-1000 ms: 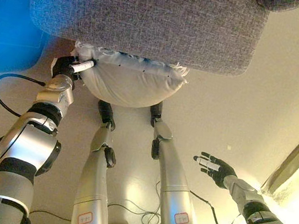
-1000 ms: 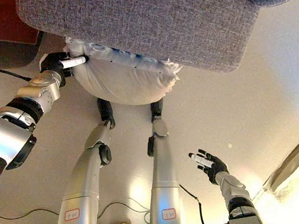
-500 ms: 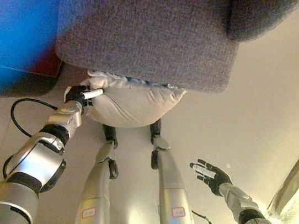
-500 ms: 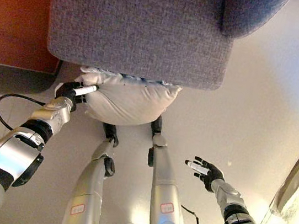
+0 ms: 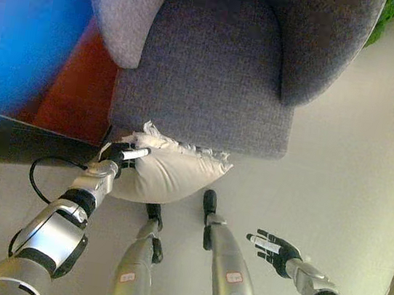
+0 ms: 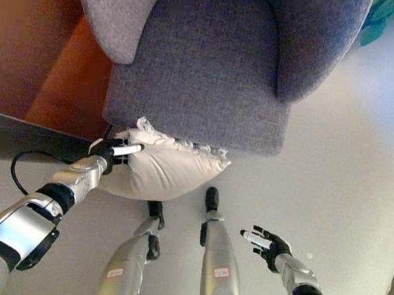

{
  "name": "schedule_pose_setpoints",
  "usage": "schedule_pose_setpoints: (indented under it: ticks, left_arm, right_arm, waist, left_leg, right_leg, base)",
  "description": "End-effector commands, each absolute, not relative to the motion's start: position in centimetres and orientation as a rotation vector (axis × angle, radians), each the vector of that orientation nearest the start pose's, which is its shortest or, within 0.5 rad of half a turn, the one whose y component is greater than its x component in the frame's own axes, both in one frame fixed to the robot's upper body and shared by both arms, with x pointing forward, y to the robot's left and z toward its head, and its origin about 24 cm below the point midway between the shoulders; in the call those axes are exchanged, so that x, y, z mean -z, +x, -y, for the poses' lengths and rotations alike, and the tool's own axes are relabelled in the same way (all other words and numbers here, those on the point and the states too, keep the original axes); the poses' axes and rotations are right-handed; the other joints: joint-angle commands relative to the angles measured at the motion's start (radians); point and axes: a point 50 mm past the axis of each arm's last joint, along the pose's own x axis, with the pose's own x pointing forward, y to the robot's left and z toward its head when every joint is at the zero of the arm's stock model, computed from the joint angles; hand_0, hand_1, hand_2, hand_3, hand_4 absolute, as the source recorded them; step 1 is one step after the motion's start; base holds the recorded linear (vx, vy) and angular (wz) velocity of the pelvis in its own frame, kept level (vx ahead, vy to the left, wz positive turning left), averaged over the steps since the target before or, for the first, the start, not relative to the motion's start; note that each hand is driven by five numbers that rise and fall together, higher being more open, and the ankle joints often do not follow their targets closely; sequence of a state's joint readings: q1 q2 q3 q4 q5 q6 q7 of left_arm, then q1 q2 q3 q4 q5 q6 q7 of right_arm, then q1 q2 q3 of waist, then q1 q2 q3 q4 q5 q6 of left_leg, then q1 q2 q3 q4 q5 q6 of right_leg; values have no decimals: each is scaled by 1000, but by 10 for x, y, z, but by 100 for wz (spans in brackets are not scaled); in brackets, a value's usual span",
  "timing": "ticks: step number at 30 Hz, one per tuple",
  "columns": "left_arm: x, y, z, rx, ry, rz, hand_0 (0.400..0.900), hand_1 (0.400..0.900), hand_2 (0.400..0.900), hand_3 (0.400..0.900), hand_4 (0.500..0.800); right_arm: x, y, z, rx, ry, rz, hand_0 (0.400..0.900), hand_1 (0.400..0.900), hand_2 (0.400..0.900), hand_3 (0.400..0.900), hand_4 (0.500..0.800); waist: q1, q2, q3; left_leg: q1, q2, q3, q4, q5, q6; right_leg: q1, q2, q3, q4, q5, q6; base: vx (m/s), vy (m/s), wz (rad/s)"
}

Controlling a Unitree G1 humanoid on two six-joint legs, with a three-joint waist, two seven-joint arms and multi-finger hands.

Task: Pick up the pillow and put it on the sofa.

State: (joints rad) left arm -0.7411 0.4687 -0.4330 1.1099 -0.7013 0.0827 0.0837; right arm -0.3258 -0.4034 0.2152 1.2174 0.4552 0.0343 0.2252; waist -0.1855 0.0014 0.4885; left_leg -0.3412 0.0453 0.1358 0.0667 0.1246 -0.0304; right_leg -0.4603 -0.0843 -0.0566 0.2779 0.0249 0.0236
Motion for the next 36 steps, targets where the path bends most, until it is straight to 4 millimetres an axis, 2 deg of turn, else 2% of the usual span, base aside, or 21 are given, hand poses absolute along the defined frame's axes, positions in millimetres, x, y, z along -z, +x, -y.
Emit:
schedule_pose_setpoints:
  ticks: [1, 5, 10, 16, 22, 25, 29, 36]
  left_arm:
    - [-66, 369, -236, -104, 19, -261, 400, 400, 400, 400, 500]
    - [-56, 362, -233, -54, 103, -296, 400, 400, 400, 400, 500]
    - [-57, 359, -235, -7, 168, -334, 400, 400, 400, 400, 500]
    - [-60, 355, -245, 46, 264, -376, 400, 400, 400, 400, 500]
    - [-96, 367, -262, 76, 358, -356, 400, 400, 400, 400, 500]
    - [-125, 377, -268, 93, 416, -331, 400, 400, 400, 400, 500]
    - [-152, 382, -275, 83, 452, -302, 400, 400, 400, 400, 500]
    - [-180, 388, -273, 91, 521, -264, 400, 400, 400, 400, 500]
  right_arm:
    - [120, 161, 289, 118, -17, -1060, 900, 900, 900, 900, 800]
    - [130, 136, 291, 147, -11, -1138, 900, 900, 900, 900, 800]
    - [137, 100, 302, 194, -5, -1245, 900, 900, 900, 900, 800]
    - [143, 72, 303, 241, 21, -1320, 900, 900, 900, 900, 800]
    - [145, 58, 304, 298, 75, -1346, 900, 900, 900, 900, 800]
    - [146, 52, 305, 341, 108, -1360, 900, 900, 900, 900, 800]
    - [147, 45, 303, 368, 136, -1375, 900, 900, 900, 900, 800]
    - [149, 32, 301, 424, 177, -1403, 900, 900, 900, 900, 800]
  waist:
    - [4, 9, -128]
    - [4, 37, -202]
    - [-2, 77, -302]
    - [-8, 111, -383]
    - [-25, 134, -429]
    - [-36, 147, -451]
    - [-48, 152, -470]
    - [-66, 166, -484]
  left_leg:
    - [14, -49, 45, 108, -135, -40]
    - [126, -66, 48, 50, -142, -30]
    - [260, -85, 50, -18, -155, -25]
    - [365, -94, 51, -58, -169, -20]
    - [445, -98, 53, -100, -174, -15]
    - [475, -97, 52, -110, -179, -12]
    - [500, -95, 55, -115, -188, -10]
    - [515, -95, 69, -120, -192, -7]
  right_leg:
    - [87, 16, 12, -88, -36, 53]
    - [196, 8, 11, -142, -33, 63]
    - [330, 3, 5, -217, -28, 74]
    - [422, 0, -1, -266, -15, 83]
    - [489, 7, 4, -304, -4, 93]
    - [512, 12, 13, -310, -4, 96]
    - [532, 16, 21, -315, -5, 100]
    - [537, 20, 33, -321, 1, 108]
  base:
    - [106, 41, -9]
    - [181, 50, -9]
    - [253, 41, -6]
    - [199, 0, -4]
    - [102, -28, -2]
    - [91, -36, 0]
    - [88, -50, -4]
    - [54, -47, -10]
